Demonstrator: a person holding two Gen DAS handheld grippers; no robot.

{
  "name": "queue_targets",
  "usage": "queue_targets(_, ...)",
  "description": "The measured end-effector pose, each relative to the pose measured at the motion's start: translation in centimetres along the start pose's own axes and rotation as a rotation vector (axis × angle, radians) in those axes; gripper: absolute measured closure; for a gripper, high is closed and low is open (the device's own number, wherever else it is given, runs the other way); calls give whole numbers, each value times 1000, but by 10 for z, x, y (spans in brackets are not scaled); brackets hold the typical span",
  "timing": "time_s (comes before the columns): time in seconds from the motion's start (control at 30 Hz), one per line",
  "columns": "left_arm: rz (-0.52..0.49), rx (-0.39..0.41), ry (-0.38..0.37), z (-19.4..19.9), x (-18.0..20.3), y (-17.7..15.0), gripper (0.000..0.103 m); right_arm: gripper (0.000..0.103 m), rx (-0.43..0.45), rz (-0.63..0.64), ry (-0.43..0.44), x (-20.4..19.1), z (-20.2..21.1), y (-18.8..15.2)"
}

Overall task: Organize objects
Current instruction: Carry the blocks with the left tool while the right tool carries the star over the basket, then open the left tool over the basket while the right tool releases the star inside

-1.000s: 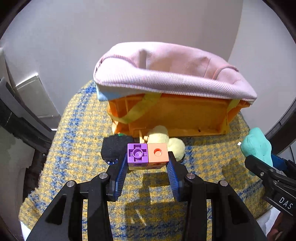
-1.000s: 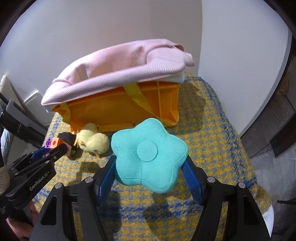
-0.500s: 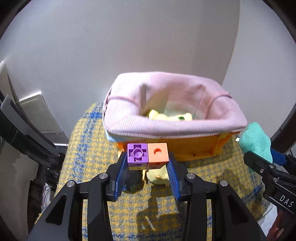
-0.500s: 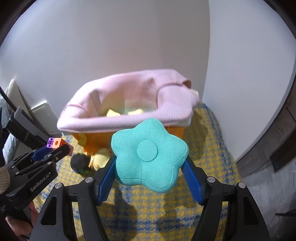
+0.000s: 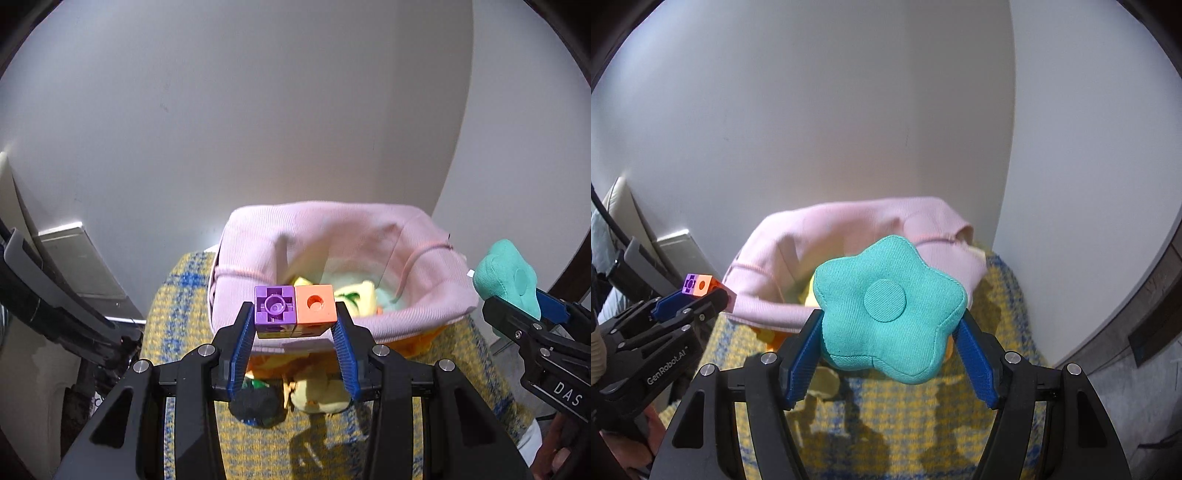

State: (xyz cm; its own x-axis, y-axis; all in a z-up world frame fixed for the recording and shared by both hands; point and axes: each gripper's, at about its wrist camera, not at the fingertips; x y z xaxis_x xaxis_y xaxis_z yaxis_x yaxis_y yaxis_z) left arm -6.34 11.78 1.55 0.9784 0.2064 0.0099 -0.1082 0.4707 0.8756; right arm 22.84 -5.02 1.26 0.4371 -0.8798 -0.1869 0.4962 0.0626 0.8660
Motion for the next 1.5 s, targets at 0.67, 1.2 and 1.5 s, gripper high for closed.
queue_targets(0.67, -49, 4, -47, -50, 11, 30, 62, 34, -24, 12, 12, -4, -54, 33)
queue_targets(1.2, -54, 6, -30, -68, 7, 33, 17, 18, -85, 2, 20, -1, -93, 38)
queue_targets(1.5, -30, -11, -24, -67, -1, 34, 14, 13, -83, -8, -15, 0, -90, 41)
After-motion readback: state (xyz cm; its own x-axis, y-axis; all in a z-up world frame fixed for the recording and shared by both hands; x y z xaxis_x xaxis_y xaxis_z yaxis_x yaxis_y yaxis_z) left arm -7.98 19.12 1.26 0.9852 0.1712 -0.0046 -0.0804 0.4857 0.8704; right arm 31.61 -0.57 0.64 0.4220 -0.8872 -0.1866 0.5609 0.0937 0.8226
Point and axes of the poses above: each gripper's, at about its wrist camera, not at the fingertips, and z roughly against the way its jaws point, x to its right, y to its top, and after that the axes turned 15 degrees about x, right-handed
